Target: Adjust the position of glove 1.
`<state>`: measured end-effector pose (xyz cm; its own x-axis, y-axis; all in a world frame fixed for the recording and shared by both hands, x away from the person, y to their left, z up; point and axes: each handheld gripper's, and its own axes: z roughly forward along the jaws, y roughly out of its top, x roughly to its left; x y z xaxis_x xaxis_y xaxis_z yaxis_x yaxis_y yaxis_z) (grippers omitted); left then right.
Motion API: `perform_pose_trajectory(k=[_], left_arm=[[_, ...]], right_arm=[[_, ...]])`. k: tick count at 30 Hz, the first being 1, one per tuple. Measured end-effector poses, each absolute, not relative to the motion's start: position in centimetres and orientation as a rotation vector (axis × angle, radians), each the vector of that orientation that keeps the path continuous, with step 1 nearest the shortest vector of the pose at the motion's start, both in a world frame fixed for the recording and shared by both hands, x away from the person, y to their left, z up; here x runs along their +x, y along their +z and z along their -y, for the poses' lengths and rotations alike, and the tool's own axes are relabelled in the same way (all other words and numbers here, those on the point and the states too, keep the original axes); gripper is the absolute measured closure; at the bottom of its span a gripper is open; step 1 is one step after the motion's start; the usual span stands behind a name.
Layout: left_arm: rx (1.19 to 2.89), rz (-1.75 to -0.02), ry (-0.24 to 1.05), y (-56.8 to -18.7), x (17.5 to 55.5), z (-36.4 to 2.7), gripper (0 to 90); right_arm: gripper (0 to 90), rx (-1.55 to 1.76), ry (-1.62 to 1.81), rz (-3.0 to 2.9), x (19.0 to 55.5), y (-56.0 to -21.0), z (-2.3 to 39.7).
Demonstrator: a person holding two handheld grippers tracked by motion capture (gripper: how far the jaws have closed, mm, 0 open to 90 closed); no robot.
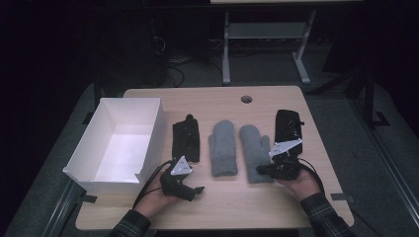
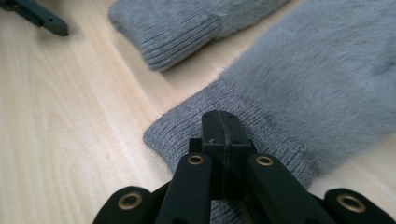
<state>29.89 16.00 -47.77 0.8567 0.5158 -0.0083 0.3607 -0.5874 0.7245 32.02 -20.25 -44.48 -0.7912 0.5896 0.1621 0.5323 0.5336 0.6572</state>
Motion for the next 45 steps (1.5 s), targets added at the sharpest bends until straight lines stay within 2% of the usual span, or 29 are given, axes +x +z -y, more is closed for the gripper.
perform_pose_trajectory(k=[10,21,34,45], left_arm=[[2.262,-0.635,0.261,-47.7,29.8,-16.1,12.5],[2.263,-0.635,0.262,-47.7,29.8,-16.1,12.6],[2.263,-0.635,0.262,-47.7,29.8,-16.1,12.5],[2.261,-0.637,0.266,-47.7,29.8,-16.1,12.5]], right_arm=[[90.0,0.948,1.132,-2.619,31.6,-43.3,21.1],[90.0,0.955,1.072,-2.652,32.2,-44.3,21.6],[90.0,0.862,1.14,-2.746,30.3,-44.5,19.0],[90.0,0.716,1.179,-2.808,29.1,-44.5,15.1]])
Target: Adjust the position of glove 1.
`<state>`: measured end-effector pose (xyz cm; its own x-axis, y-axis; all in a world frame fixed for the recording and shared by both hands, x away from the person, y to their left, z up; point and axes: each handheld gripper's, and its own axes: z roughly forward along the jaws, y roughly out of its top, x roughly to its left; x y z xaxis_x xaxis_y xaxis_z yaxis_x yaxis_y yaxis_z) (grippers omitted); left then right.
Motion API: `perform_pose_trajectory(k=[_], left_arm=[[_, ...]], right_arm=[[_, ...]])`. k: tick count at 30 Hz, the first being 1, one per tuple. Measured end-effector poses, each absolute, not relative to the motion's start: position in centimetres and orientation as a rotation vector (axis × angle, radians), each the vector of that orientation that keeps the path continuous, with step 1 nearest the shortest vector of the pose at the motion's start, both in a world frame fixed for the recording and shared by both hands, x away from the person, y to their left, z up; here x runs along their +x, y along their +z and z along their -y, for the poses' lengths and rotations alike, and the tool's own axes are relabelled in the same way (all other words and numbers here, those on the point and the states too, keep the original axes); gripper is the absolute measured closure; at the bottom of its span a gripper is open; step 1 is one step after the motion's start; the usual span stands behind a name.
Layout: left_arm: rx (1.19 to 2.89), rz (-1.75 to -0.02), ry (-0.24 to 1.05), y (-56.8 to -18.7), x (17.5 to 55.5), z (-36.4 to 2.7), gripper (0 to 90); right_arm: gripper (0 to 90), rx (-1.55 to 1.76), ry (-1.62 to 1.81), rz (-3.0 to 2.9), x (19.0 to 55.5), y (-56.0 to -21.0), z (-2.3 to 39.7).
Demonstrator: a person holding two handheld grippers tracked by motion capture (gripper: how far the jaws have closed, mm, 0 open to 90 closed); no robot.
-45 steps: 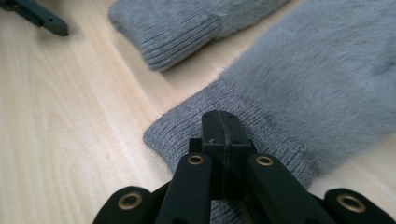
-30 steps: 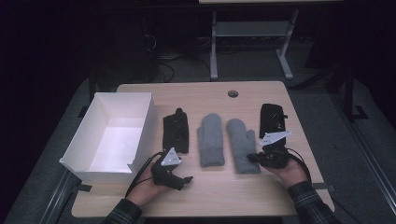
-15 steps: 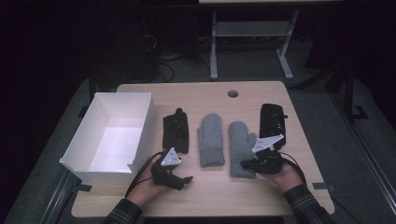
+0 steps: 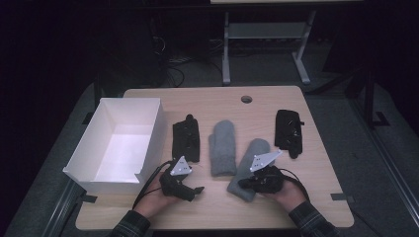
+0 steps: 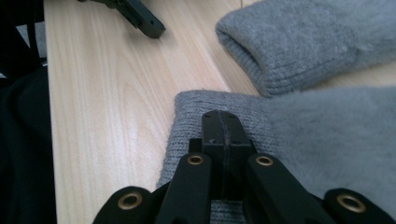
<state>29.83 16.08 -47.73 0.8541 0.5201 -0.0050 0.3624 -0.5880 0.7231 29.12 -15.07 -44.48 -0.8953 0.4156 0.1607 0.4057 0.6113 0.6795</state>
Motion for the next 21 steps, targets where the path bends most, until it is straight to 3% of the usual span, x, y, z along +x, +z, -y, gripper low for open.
perform_pose_trajectory(k=[4,6,7,9,10,11,15,21], left_arm=[[2.265,-0.634,0.266,-47.7,29.8,-16.1,12.5],[2.278,-0.662,0.269,-47.6,29.8,-15.8,12.5],[2.278,-0.662,0.269,-47.6,29.8,-15.8,12.6],[2.285,-0.688,0.273,-47.4,29.8,-15.6,14.6],[2.285,-0.688,0.273,-47.4,29.8,-15.6,16.1],[2.288,-0.695,0.279,-47.2,29.9,-15.8,20.0],[2.295,-0.723,0.275,-46.7,29.9,-16.0,37.8],[2.249,-0.729,0.274,-45.1,29.8,-15.6,73.2]], right_arm=[[86.2,0.727,1.204,-2.771,29.0,-44.0,16.0],[74.6,0.78,1.219,-2.716,28.8,-43.5,17.5],[74.6,0.78,1.219,-2.716,28.8,-43.5,17.5],[58.4,0.838,1.216,-2.636,28.2,-43.5,19.3],[58.4,0.838,1.216,-2.636,28.2,-43.5,19.3],[47.6,0.877,1.2,-2.573,27.8,-43.7,20.6],[29.8,0.949,1.168,-2.509,27.6,-44.8,22.8],[19.3,1.042,1.082,-2.475,28.2,-46.6,24.9]])
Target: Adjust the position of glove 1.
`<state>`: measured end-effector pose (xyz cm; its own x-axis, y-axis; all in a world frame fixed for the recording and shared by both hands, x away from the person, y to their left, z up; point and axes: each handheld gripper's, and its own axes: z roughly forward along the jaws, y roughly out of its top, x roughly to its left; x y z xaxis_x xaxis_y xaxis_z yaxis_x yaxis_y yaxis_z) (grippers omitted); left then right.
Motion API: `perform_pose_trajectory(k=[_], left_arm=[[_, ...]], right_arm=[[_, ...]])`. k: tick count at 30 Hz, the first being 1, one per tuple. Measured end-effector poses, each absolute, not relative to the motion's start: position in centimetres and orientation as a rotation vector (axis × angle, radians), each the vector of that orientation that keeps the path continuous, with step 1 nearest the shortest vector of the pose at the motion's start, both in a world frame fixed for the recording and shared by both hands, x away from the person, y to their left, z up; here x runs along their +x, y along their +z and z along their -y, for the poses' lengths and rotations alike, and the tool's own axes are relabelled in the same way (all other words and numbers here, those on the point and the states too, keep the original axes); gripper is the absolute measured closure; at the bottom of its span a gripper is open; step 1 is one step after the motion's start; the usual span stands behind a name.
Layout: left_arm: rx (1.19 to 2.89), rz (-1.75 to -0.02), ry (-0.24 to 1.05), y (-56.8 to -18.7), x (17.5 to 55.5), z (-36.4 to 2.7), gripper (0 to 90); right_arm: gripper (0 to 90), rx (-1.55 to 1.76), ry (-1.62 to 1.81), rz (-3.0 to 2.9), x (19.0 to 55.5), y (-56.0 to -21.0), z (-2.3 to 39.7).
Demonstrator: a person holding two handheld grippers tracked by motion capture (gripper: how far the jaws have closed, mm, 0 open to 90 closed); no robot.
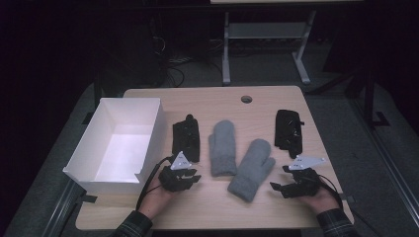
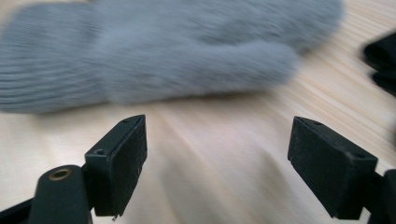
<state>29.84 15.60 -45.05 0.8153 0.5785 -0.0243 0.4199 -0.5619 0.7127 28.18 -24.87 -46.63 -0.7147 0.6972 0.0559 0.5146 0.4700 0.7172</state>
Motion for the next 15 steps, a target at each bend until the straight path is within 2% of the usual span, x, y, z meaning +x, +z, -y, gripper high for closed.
perform_pose_trajectory(k=[2,15], left_arm=[[2.251,-0.69,0.288,-44.3,30.0,-15.1,89.2],[2.249,-0.573,0.252,-42.0,31.7,-10.0,89.6]], right_arm=[[19.0,1.076,1.053,-2.474,28.6,-47.1,25.1],[13.5,1.052,1.067,-2.439,28.6,-48.2,25.0]])
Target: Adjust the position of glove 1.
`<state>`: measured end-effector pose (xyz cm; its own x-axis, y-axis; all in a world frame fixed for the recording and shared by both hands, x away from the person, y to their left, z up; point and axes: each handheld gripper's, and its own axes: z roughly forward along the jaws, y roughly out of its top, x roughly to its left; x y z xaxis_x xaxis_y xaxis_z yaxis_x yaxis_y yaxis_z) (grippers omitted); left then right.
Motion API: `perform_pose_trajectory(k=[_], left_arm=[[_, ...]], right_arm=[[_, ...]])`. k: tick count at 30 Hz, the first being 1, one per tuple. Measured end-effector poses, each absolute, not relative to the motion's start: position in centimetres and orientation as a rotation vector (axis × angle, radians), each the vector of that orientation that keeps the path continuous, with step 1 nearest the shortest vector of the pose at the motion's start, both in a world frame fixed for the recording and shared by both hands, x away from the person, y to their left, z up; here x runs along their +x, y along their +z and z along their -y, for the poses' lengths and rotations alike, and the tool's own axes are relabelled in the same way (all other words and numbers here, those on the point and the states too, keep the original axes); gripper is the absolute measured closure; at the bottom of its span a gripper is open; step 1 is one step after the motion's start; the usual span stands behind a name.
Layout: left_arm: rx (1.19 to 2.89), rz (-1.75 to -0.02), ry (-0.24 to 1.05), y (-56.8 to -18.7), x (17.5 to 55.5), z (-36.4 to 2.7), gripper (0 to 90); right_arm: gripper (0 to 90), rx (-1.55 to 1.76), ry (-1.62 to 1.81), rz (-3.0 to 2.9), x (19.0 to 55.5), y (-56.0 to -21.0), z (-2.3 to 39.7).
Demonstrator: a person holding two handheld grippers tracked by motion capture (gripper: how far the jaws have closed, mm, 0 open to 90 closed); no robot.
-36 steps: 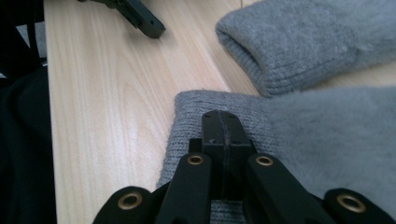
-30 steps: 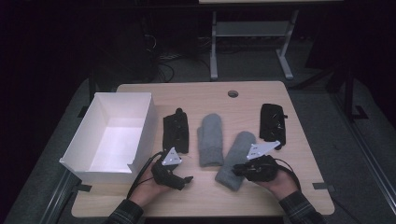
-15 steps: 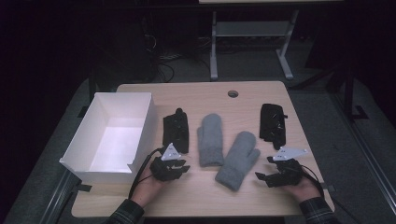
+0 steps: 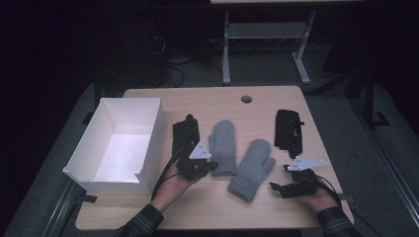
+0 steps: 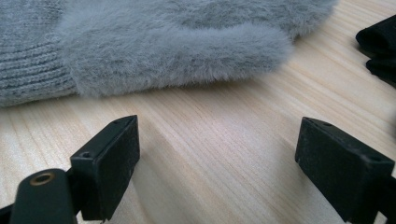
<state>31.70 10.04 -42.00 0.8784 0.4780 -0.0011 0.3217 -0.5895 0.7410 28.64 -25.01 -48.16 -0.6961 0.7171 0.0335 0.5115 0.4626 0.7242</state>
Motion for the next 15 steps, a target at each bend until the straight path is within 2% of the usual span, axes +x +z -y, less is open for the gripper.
perform_pose_trajectory(k=[11,15], left_arm=[[2.278,-0.564,0.174,-43.1,34.9,-3.3,89.6],[2.327,-0.571,0.156,-44.0,35.3,-2.6,89.6]], right_arm=[[13.4,1.06,1.066,-2.436,28.6,-48.2,24.9],[13.4,1.06,1.066,-2.436,28.6,-48.2,24.9]])
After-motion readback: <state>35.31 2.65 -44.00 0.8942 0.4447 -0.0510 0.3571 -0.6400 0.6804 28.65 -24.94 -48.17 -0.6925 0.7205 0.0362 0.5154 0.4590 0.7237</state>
